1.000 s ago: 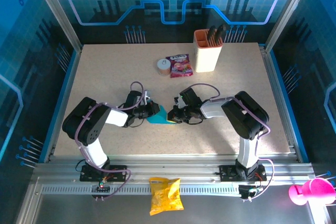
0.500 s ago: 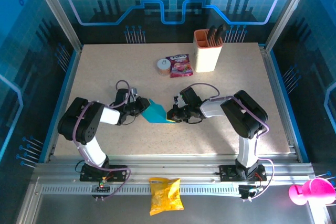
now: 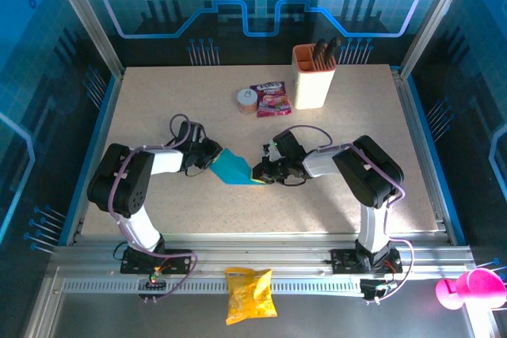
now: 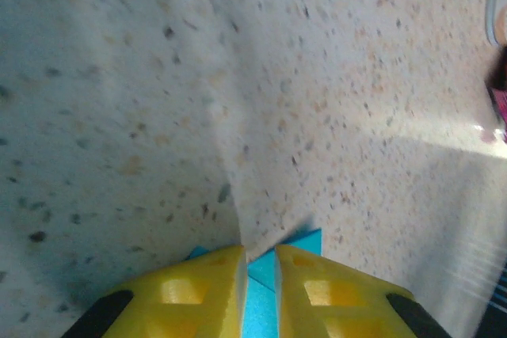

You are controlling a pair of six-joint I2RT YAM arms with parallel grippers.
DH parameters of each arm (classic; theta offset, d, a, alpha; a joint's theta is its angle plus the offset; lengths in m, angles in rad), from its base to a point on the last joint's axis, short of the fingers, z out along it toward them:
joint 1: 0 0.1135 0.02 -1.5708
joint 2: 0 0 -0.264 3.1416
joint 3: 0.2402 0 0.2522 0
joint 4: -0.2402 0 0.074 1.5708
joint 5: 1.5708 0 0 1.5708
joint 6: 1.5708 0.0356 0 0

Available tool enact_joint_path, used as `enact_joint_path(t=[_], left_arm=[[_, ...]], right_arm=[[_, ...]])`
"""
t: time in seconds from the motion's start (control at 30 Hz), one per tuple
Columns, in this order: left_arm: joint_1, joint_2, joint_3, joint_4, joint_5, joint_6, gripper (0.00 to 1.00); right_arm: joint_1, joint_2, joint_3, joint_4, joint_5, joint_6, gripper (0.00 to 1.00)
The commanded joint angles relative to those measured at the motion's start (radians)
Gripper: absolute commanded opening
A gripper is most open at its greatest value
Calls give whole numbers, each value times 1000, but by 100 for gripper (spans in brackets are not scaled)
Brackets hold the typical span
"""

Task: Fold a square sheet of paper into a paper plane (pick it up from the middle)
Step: Fourth fold the wing at the center of the table.

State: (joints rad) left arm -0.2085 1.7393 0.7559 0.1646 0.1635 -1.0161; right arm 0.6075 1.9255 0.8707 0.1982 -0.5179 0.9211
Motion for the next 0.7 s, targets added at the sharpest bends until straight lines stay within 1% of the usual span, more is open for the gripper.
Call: enact_joint_path(t=[0.0,0.13,0.23,0.33,0.43,0.5,0.57,0.67], left_arm=[[18,40,25,-257,-265,-14,21],[14,57,71,-289,-298,-18,21],[14,39,111,-318,-330,50,22],[-23,-44,101,-306,-341,126,22],[-135,-141,80,-303,-358,162,22],[-221,-180,59,-282,-350,148,22],[-293,-187,31,-222,-321,113,22],[-374,-144,7,-105,-276,36,21]], right_arm=[[-61,102,-107,-274,179,-13,0],[-77,94,-115,-284,175,-27,0],[-80,92,-117,-286,168,-39,0],[-80,90,-116,-288,161,-48,0],[-80,90,-119,-283,159,-53,0],[-80,89,-123,-277,157,-54,0],[-80,90,-128,-272,157,-52,0],[-81,93,-131,-267,160,-50,0]])
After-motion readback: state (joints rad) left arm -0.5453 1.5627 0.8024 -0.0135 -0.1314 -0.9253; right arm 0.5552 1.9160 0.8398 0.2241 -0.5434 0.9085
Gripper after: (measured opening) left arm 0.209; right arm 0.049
